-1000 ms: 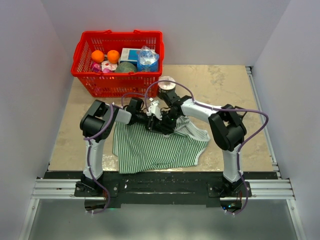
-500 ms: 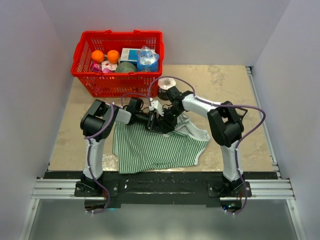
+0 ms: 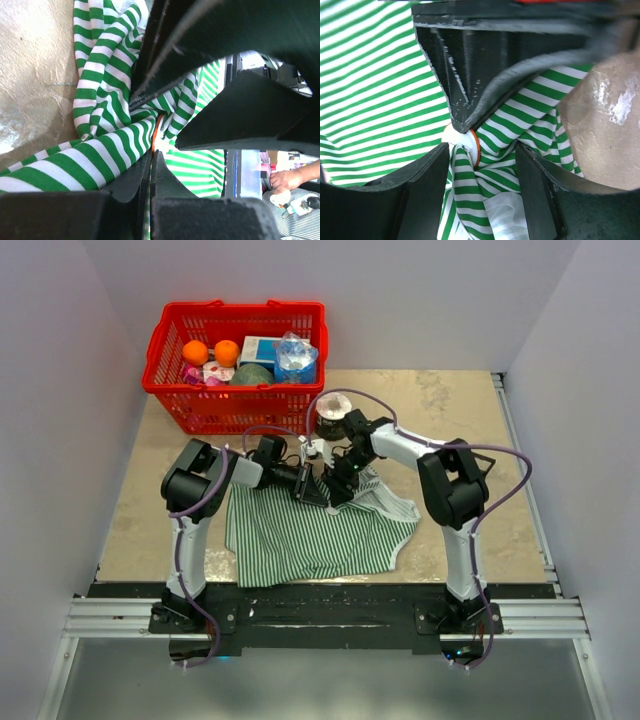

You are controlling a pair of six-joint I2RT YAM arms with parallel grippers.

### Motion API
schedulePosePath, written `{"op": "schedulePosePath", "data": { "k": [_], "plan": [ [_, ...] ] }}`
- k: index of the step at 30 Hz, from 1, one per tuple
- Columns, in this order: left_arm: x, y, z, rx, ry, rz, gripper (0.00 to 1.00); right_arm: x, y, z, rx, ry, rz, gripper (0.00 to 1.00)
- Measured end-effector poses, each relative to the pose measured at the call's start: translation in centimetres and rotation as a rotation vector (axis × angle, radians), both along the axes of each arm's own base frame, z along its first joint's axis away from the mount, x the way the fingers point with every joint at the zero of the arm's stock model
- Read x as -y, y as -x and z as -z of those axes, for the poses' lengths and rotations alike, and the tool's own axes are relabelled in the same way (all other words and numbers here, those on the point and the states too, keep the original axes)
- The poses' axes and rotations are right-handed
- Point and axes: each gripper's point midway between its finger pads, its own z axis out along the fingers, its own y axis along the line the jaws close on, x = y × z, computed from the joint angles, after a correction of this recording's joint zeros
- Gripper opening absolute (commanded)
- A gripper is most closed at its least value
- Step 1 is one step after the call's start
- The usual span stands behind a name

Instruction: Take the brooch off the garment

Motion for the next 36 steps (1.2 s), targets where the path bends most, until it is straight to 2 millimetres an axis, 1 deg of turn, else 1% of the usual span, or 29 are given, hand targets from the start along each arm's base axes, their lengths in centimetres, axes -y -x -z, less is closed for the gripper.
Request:
{"op": "schedulePosePath", "data": {
  "k": [2, 7, 19, 23, 28, 36],
  "plan": [
    [-0.01, -0.01, 0.02, -0.002, -0.001, 0.000, 0.00, -0.02, 0.20, 0.07, 0.039, 0.019, -0.023, 0.57],
    [0.00, -0.04, 0.01, -0.003, -0.001, 0.000, 0.00, -0.05, -0.05, 0.31, 0.110, 0.066, -0.044, 0.55],
    [0.03, -0.08, 0.01, -0.009, 0.002, 0.003, 0.00, 0.06, -0.30, 0.53, 0.145, 0.120, -0.037, 0.51],
    [0.00, -0.20, -0.01, -0.008, 0.002, 0.001, 0.00, 0.12, -0.35, 0.66, 0.163, 0.147, -0.043, 0.52],
    [-0.11, -0.43, -0.03, -0.009, 0.001, -0.004, 0.00, 0.24, -0.49, 0.72, 0.194, 0.183, -0.056, 0.48],
    [-0.28, -0.78, -0.04, -0.006, -0.002, -0.014, 0.00, 0.23, -0.65, 0.76, 0.228, 0.254, -0.074, 0.48]
  ]
}}
